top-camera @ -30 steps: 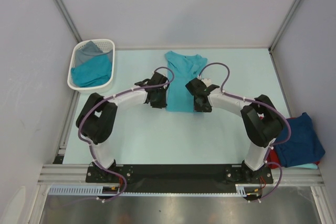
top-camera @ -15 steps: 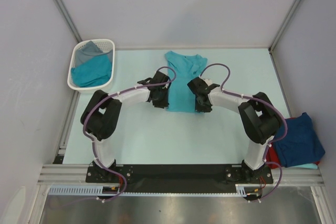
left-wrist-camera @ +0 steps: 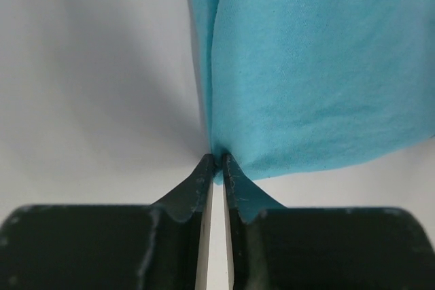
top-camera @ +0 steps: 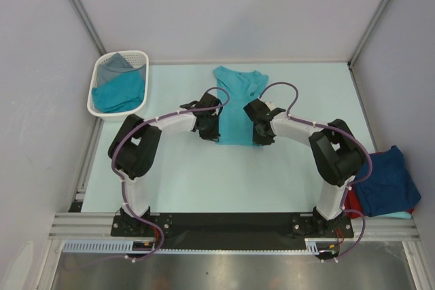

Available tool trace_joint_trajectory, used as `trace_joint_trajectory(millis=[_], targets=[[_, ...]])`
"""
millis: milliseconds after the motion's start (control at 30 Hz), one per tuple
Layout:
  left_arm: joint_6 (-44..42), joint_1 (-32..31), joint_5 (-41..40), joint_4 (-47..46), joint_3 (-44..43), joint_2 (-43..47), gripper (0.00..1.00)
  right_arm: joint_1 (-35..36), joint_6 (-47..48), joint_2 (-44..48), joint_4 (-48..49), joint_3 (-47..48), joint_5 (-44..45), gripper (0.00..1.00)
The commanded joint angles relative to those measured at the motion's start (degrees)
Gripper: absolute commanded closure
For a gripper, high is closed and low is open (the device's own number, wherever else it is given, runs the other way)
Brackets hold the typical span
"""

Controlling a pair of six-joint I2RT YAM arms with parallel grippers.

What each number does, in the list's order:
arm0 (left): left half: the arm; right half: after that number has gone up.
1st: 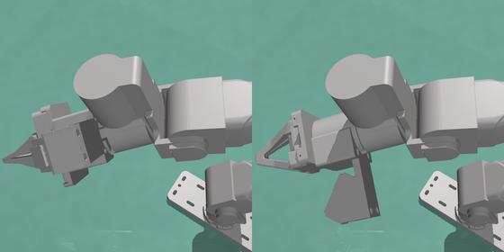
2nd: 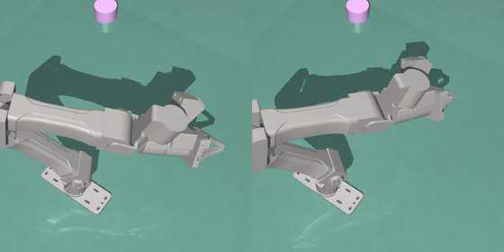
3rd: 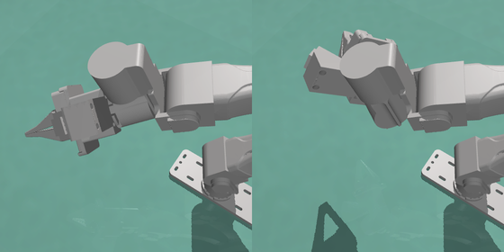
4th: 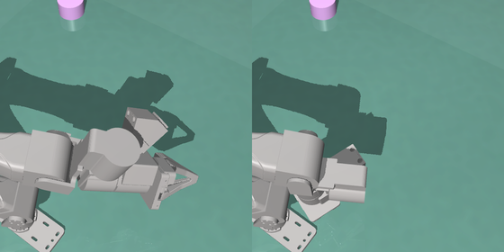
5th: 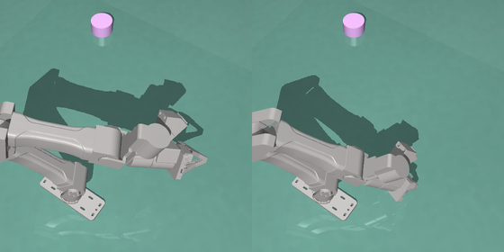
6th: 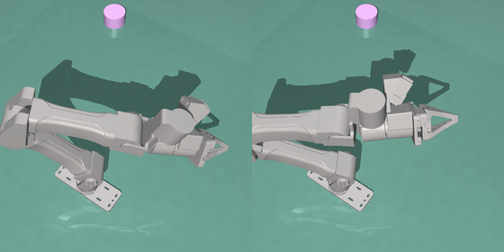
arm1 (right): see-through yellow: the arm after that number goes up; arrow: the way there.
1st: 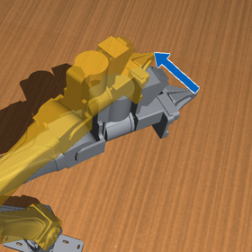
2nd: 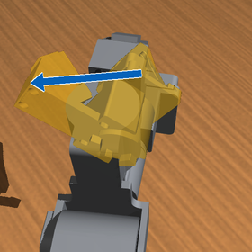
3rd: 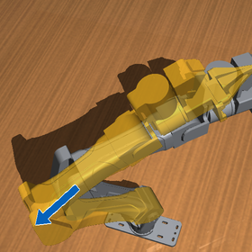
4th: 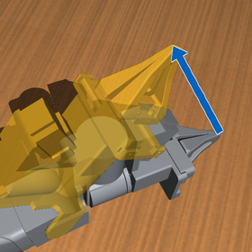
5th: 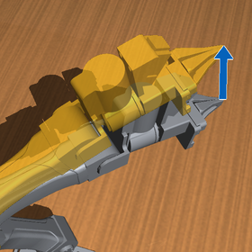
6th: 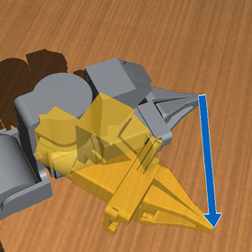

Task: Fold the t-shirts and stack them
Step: Grab one side of the 2/3 rectangular tshirt with both arms, then fold the long partially folded tshirt into a neat square

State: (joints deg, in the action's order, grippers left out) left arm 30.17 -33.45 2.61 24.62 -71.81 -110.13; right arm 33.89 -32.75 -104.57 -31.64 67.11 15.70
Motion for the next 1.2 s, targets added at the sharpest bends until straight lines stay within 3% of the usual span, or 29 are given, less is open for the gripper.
trace_joint_trajectory(millis=[0,333,900,1167], targets=[[0.4,0.2,1.0,-0.6,-0.9,0.0,0.89,-0.5,0.4,-0.5,-0.4,-0.6,0.2,0.77],[0.4,0.0,1.6,-0.5,3.7,4.2,1.00,-0.6,-0.7,2.4,-2.3,-4.1,-0.8,1.00],[2.1,-9.2,3.9,5.3,12.5,16.2,1.00,8.1,-8.5,12.1,-10.3,-12.5,-4.8,1.00],[0.1,-10.1,2.2,10.2,15.7,21.0,1.00,11.8,-11.6,14.5,-12.2,-16.0,-5.7,1.00]])
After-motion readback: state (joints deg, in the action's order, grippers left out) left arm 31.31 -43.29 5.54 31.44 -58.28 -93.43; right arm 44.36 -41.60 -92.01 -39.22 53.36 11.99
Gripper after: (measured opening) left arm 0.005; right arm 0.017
